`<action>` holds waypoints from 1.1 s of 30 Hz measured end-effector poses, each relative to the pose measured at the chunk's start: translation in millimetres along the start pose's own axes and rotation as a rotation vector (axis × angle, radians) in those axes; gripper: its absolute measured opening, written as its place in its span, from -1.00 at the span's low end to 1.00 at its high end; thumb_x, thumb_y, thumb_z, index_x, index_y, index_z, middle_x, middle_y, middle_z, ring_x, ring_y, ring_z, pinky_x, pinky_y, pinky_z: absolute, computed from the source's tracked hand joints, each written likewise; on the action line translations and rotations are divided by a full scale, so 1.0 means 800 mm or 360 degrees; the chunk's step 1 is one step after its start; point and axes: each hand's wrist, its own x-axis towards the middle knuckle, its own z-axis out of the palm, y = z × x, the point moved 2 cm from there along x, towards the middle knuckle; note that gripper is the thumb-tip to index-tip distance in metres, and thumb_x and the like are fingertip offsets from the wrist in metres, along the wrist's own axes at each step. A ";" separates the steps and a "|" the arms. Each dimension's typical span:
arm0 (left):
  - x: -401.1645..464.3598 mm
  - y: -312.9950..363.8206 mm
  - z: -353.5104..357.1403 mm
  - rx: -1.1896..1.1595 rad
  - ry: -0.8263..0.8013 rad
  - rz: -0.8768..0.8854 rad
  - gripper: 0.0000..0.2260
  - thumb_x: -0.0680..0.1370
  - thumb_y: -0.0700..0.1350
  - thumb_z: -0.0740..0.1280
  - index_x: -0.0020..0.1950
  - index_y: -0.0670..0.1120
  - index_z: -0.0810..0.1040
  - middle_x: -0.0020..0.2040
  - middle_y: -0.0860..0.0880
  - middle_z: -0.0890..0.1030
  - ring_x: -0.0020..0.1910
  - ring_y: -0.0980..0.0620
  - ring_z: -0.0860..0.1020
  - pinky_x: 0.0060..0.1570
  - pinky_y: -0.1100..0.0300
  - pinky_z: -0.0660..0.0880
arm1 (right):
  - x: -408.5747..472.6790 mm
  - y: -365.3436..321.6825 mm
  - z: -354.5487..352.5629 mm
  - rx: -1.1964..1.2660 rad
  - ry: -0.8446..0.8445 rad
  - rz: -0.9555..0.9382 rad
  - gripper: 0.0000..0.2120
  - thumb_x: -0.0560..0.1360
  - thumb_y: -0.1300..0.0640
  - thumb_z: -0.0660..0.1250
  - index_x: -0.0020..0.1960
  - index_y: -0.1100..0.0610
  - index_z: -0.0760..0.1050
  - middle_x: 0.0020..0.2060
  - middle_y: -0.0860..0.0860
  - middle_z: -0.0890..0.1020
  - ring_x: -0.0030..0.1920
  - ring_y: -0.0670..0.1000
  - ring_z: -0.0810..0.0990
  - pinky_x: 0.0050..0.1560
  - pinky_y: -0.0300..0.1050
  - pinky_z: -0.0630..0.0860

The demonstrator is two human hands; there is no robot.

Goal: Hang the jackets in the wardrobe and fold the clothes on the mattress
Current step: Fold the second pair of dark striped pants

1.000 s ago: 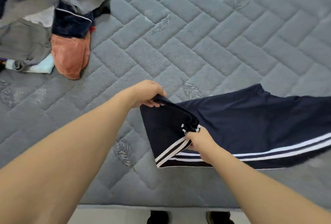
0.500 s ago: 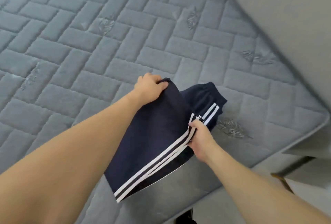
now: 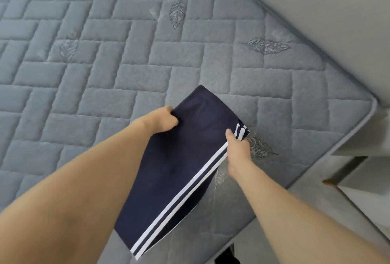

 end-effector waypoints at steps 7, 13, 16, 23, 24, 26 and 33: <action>-0.007 -0.066 0.016 0.0009 0.0034 -0.0027 -0.83 0.61 -0.04 0.25 0.16 -0.06 0.48 0.14 -0.05 0.54 0.09 -0.07 0.47 0.10 0.10 0.38 | -0.051 0.061 0.012 -0.0055 -0.0159 0.0081 -0.71 0.47 0.10 0.45 0.10 0.06 0.41 0.01 -0.01 0.61 0.02 0.03 0.62 0.18 0.07 0.55; -0.037 -0.150 0.028 0.0029 0.0016 -0.0063 -0.82 0.60 -0.03 0.24 0.18 -0.02 0.48 0.15 -0.05 0.52 0.08 -0.06 0.46 0.05 0.11 0.35 | -0.123 0.139 0.029 -0.0217 -0.0193 0.0178 -0.85 0.52 0.12 0.39 -0.02 0.15 0.46 -0.18 0.02 0.55 -0.21 -0.02 0.54 -0.03 -0.06 0.59; -0.047 -0.198 0.032 -0.0006 0.0080 -0.0055 -0.74 0.60 -0.02 0.26 0.26 -0.07 0.48 0.23 -0.06 0.52 0.16 -0.09 0.47 0.09 0.09 0.36 | -0.152 0.185 0.047 -0.0320 -0.0319 0.0231 -0.83 0.52 0.09 0.40 0.03 0.16 0.51 -0.08 0.01 0.61 -0.11 -0.02 0.60 -0.02 -0.08 0.58; -0.082 -0.292 0.065 0.0126 0.0202 0.0015 -0.82 0.59 0.03 0.22 0.01 -0.07 0.47 0.01 -0.04 0.57 -0.02 -0.09 0.51 0.06 0.03 0.44 | -0.199 0.281 0.084 -0.0331 -0.0327 0.0267 -0.83 0.52 0.12 0.40 0.09 0.10 0.54 -0.02 -0.02 0.65 -0.08 -0.07 0.59 -0.23 -0.24 0.44; -0.087 -0.303 0.068 0.0195 0.0272 0.0022 -0.81 0.60 0.05 0.19 0.00 -0.05 0.47 -0.02 -0.03 0.56 -0.03 -0.09 0.50 0.12 -0.01 0.43 | -0.206 0.292 0.090 -0.0353 -0.0344 0.0271 -0.81 0.52 0.12 0.40 0.12 0.12 0.55 -0.03 -0.02 0.65 -0.08 -0.07 0.58 -0.24 -0.25 0.43; -0.094 -0.321 0.075 0.0342 0.0386 0.0042 -0.78 0.61 0.07 0.14 -0.03 -0.04 0.45 -0.07 -0.02 0.56 -0.05 -0.11 0.48 0.20 -0.05 0.33 | -0.217 0.309 0.096 -0.0400 -0.0356 0.0290 -0.80 0.55 0.08 0.38 0.13 0.12 0.54 -0.07 -0.04 0.63 -0.11 -0.10 0.56 -0.26 -0.28 0.40; -0.098 -0.344 0.079 0.0781 0.0537 0.0244 -0.72 0.68 0.06 0.02 -0.06 -0.04 0.42 -0.01 -0.09 0.66 -0.01 -0.15 0.58 0.19 -0.04 0.24 | -0.228 0.337 0.090 -0.0461 -0.0213 0.0276 -0.64 0.60 -0.06 0.28 0.26 0.17 0.49 0.05 0.02 0.59 0.01 0.01 0.54 -0.02 -0.14 0.42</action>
